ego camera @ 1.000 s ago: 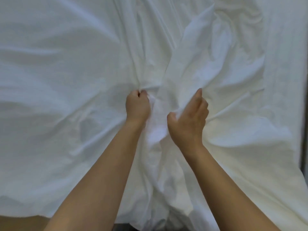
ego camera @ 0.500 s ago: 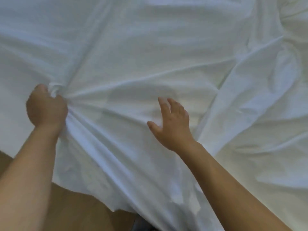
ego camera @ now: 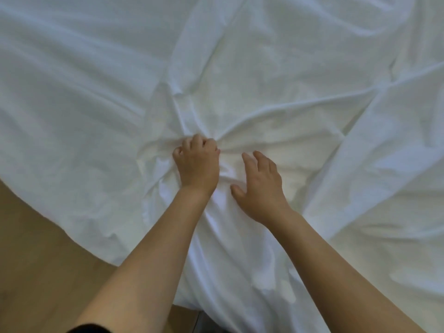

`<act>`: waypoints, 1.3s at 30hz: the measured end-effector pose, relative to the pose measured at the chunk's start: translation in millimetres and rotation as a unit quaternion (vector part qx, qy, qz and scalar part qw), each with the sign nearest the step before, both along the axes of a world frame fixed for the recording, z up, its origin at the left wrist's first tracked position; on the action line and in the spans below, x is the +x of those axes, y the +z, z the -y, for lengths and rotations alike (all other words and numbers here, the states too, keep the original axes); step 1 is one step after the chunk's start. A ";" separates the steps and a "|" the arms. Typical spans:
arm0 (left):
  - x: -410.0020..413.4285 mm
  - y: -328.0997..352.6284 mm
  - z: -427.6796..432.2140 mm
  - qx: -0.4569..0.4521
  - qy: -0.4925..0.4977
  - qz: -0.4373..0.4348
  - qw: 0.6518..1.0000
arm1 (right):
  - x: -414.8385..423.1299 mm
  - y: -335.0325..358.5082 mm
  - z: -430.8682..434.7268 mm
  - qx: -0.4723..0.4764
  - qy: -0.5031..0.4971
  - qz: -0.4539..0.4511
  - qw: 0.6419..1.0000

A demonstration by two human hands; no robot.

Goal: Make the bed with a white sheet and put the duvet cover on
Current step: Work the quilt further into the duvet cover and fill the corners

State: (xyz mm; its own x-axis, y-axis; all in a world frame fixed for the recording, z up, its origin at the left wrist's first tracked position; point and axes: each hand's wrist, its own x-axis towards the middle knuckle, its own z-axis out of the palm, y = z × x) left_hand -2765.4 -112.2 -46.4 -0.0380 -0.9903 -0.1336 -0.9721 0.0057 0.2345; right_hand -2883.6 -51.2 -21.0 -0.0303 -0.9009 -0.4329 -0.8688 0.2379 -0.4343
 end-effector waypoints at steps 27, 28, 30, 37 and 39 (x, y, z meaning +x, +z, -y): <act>27.6 5.6 1.7 0.056 -0.077 -0.110 0.989 | -60.4 -65.8 56.9 -0.069 0.093 -0.209 0.971; 26.9 4.5 1.5 0.047 -0.077 -0.103 0.991 | -60.5 -62.2 59.2 -0.070 0.086 -0.209 0.972; 22.7 4.7 -1.1 0.024 -0.073 -0.105 0.991 | -50.2 -48.8 64.5 -0.106 0.027 -0.127 0.986; 20.3 33.0 13.5 -0.003 0.047 -0.398 0.916 | 51.5 63.2 85.7 -0.124 -0.172 0.413 0.886; 49.3 41.2 17.6 -0.024 0.145 -0.441 0.885 | 68.9 76.6 91.9 -0.078 -0.124 0.450 0.881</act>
State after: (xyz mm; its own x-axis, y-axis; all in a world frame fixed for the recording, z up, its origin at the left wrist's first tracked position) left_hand -2716.0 -129.8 -5.2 0.1507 -0.9792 -0.1359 -0.3732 -0.1836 0.9094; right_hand -2814.7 -143.0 55.6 0.0578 -0.9657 -0.2531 -0.0850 0.2478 -0.9651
